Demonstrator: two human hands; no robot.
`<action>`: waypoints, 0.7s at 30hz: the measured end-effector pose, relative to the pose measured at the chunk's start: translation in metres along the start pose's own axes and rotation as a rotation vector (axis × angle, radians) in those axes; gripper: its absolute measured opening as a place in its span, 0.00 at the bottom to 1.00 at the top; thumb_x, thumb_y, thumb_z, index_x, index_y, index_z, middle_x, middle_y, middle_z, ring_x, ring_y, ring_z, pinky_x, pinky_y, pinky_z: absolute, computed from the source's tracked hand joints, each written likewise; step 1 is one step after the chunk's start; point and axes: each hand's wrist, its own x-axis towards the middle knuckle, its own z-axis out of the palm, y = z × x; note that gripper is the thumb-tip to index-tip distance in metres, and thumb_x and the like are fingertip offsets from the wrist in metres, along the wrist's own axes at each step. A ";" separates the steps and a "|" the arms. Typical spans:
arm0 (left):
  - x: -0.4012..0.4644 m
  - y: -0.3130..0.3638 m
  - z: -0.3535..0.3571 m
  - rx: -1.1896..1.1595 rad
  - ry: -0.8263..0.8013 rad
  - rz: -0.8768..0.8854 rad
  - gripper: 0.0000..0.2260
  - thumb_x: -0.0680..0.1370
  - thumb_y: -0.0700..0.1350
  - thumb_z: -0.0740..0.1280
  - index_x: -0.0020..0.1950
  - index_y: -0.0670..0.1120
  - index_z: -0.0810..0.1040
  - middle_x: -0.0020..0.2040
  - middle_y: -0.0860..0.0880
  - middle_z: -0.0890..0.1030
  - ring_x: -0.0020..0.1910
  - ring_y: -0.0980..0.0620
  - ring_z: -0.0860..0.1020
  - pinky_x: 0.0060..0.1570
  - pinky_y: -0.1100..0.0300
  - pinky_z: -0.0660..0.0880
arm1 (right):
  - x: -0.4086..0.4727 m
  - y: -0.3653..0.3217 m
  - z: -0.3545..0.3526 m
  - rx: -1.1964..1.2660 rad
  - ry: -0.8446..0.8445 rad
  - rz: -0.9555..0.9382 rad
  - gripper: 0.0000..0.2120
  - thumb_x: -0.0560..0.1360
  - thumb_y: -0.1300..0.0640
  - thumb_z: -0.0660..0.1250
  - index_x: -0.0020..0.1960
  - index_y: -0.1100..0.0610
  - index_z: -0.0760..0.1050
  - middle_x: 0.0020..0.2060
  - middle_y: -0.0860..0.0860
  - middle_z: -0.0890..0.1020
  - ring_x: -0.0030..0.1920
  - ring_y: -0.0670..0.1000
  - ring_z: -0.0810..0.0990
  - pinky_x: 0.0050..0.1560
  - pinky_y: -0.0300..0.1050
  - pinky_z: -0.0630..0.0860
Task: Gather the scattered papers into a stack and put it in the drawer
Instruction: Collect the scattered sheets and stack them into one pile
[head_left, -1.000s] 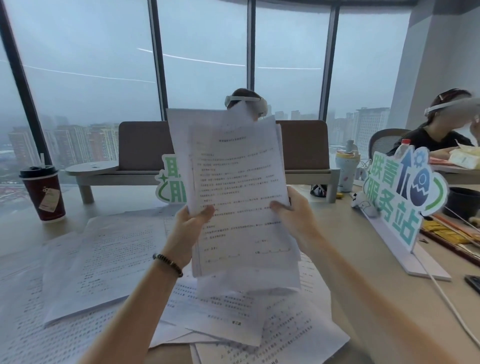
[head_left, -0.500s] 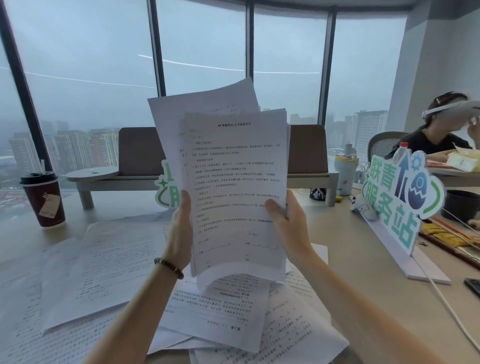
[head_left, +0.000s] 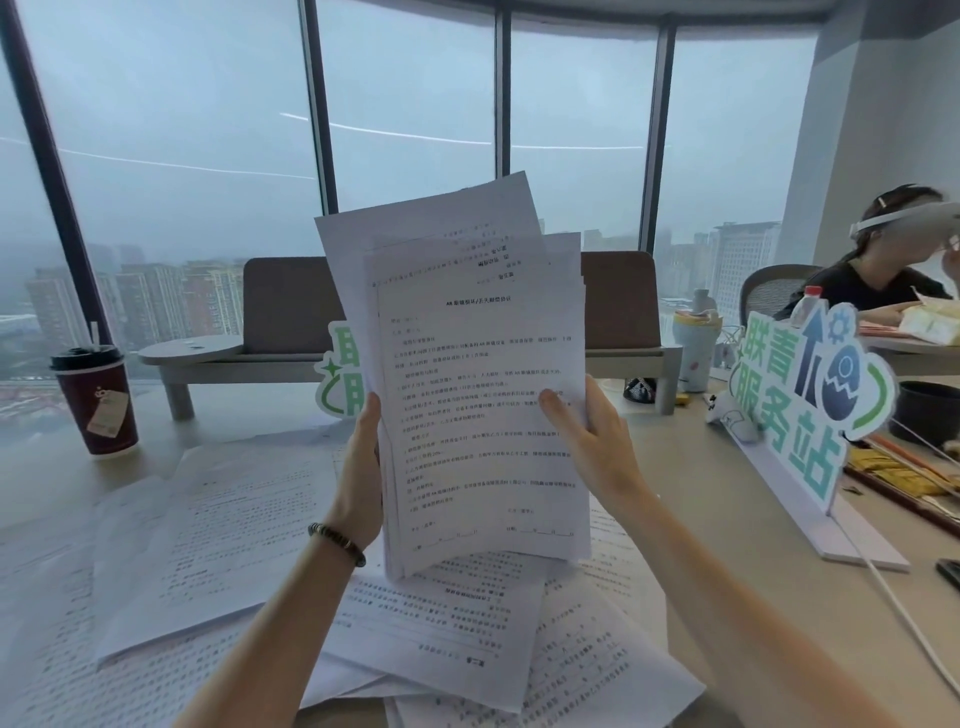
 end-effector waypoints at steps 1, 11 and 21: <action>0.000 0.000 0.001 -0.001 0.001 0.001 0.22 0.83 0.58 0.47 0.67 0.53 0.75 0.63 0.47 0.82 0.63 0.44 0.79 0.60 0.44 0.78 | -0.001 0.000 -0.001 -0.015 -0.016 0.004 0.17 0.80 0.45 0.63 0.66 0.49 0.71 0.56 0.41 0.82 0.53 0.40 0.82 0.47 0.38 0.80; 0.001 -0.003 -0.004 0.001 -0.002 -0.013 0.24 0.83 0.59 0.47 0.68 0.51 0.75 0.64 0.46 0.81 0.64 0.43 0.78 0.63 0.42 0.75 | 0.005 0.006 -0.009 0.102 -0.004 0.071 0.25 0.73 0.36 0.66 0.62 0.50 0.74 0.56 0.46 0.83 0.57 0.51 0.83 0.57 0.59 0.80; -0.001 -0.004 -0.008 0.171 -0.019 0.002 0.20 0.77 0.64 0.59 0.58 0.56 0.84 0.62 0.47 0.82 0.62 0.44 0.80 0.60 0.44 0.75 | -0.008 0.012 0.006 0.174 0.026 0.027 0.21 0.80 0.49 0.65 0.71 0.46 0.64 0.59 0.45 0.81 0.55 0.45 0.82 0.52 0.48 0.82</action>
